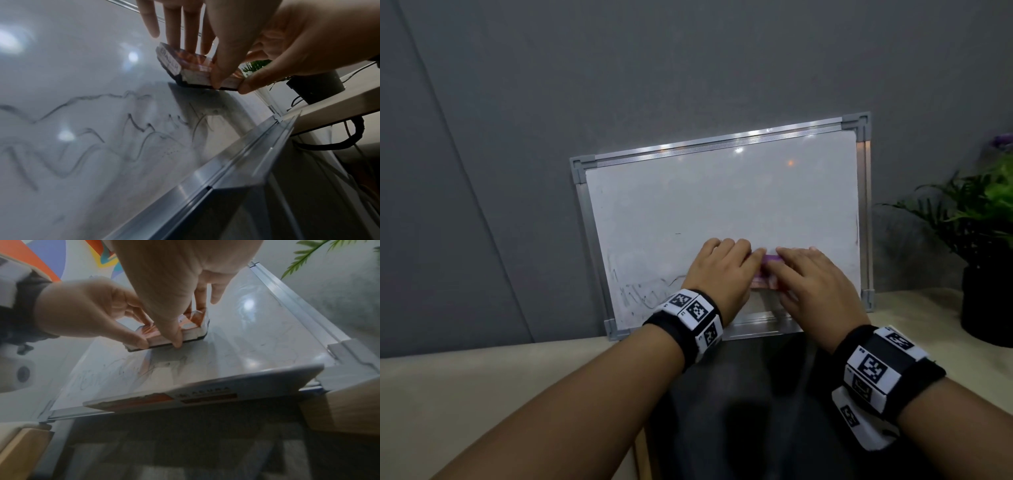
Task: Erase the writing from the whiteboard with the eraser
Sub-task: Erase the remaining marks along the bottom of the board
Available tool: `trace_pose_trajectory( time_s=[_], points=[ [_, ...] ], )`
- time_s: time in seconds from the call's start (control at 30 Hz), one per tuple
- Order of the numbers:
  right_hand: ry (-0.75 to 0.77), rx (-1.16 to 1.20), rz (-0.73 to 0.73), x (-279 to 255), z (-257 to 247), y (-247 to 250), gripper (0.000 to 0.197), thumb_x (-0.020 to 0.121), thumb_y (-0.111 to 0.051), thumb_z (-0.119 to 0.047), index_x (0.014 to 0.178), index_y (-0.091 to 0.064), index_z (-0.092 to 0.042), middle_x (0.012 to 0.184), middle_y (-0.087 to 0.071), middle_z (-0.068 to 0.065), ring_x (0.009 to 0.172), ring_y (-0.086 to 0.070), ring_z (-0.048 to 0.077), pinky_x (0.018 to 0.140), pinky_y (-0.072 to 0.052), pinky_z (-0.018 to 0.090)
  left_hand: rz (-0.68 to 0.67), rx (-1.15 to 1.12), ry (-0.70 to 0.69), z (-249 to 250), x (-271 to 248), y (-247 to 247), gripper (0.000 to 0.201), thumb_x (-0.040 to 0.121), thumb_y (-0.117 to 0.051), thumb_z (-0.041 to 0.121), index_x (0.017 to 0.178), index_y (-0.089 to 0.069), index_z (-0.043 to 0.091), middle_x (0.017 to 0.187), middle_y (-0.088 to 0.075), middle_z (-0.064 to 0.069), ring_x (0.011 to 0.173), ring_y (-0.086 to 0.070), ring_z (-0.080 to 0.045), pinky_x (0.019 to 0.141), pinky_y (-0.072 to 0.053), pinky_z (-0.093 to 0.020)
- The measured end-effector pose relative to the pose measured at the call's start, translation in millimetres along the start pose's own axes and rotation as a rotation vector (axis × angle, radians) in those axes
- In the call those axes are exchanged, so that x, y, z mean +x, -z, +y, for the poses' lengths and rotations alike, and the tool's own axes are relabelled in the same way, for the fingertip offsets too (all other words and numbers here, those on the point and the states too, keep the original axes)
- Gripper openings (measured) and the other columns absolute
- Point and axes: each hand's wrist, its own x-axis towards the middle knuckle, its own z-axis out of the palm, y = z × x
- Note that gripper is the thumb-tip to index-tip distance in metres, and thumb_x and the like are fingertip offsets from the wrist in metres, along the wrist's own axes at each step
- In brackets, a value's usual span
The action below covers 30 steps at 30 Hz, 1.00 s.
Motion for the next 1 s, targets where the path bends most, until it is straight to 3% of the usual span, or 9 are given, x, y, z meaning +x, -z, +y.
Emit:
trace_pose_trajectory(
  time_s=[0.07,0.13,0.17,0.23,0.3,0.37,0.57,0.83,1.0],
  points=[
    [0.004,-0.022,0.012,-2,2,-4,0.043,0.078,-0.071,-0.015,0.12,-0.064,-0.019,0.118,-0.061,0.014,0.102,-0.055,0.031,0.088,-0.046,0.04,-0.044,0.013,0.006,-7,-1,2,0.058,0.069,-0.07,0.028,0.123,-0.06,0.011,0.101,-0.061,-0.005,0.087,-0.057,-0.026,0.087,-0.043,-0.04],
    [0.012,-0.031,0.041,-4,7,-7,0.046,0.075,-0.075,-0.013,0.12,-0.065,-0.022,0.112,-0.062,0.015,0.093,-0.057,0.031,0.079,-0.048,0.039,-0.109,0.019,0.045,-15,-2,6,0.073,0.069,-0.072,0.042,0.132,-0.052,0.011,0.12,-0.058,-0.007,0.104,-0.056,-0.028,0.099,-0.039,-0.042],
    [0.015,-0.039,0.058,-4,11,-7,0.048,0.074,-0.076,-0.012,0.119,-0.066,-0.023,0.109,-0.062,0.015,0.087,-0.056,0.032,0.075,-0.047,0.039,-0.157,0.03,0.081,-20,-2,10,0.08,0.074,-0.067,0.051,0.14,-0.043,0.011,0.135,-0.05,-0.009,0.119,-0.049,-0.028,0.107,-0.033,-0.044],
    [0.001,-0.054,0.093,-3,18,-3,0.054,0.069,-0.078,-0.009,0.119,-0.067,-0.025,0.103,-0.062,0.015,0.078,-0.054,0.032,0.067,-0.046,0.039,-0.239,0.071,0.165,-34,-1,16,0.089,0.084,-0.047,0.062,0.152,-0.016,0.013,0.159,-0.015,-0.007,0.144,-0.019,-0.025,0.118,-0.014,-0.045],
    [-0.05,-0.057,0.127,-2,25,3,0.059,0.065,-0.081,-0.008,0.12,-0.067,-0.025,0.099,-0.061,0.016,0.074,-0.053,0.034,0.062,-0.044,0.037,-0.254,0.101,0.258,-52,1,22,0.09,0.088,-0.034,0.065,0.152,0.005,0.016,0.16,0.012,-0.003,0.147,0.006,-0.022,0.119,-0.003,-0.047],
    [-0.089,-0.071,0.136,-1,28,5,0.06,0.065,-0.083,-0.01,0.121,-0.066,-0.026,0.097,-0.06,0.017,0.072,-0.052,0.034,0.059,-0.043,0.036,-0.256,0.127,0.335,-73,4,26,0.091,0.088,-0.029,0.066,0.151,0.014,0.016,0.157,0.023,-0.004,0.146,0.016,-0.021,0.119,0.001,-0.048],
    [0.059,-0.102,-0.009,-7,25,-6,0.057,0.064,-0.079,-0.007,0.112,-0.069,-0.035,0.085,-0.056,0.009,0.068,-0.048,0.028,0.058,-0.041,0.035,-0.276,0.117,0.4,-99,4,30,0.089,0.089,-0.026,0.065,0.151,0.014,0.015,0.156,0.027,-0.001,0.145,0.018,-0.019,0.118,0.003,-0.049],
    [-0.08,-0.122,0.055,-1,30,11,0.049,0.068,-0.076,-0.007,0.109,-0.071,-0.034,0.086,-0.057,0.01,0.069,-0.047,0.03,0.058,-0.041,0.035,-0.301,0.097,0.427,-94,7,34,0.087,0.089,-0.023,0.066,0.151,0.014,0.016,0.156,0.027,0.0,0.146,0.018,-0.019,0.118,0.005,-0.049],
    [0.07,-0.176,-0.148,-6,21,9,0.047,0.069,-0.081,-0.021,0.108,-0.068,-0.044,0.076,-0.047,0.004,0.066,-0.045,0.028,0.058,-0.03,0.034,-0.305,0.099,0.427,-95,7,36,0.087,0.089,-0.023,0.066,0.152,0.011,0.016,0.157,0.025,0.001,0.146,0.016,-0.019,0.118,0.005,-0.05]
  ],
)
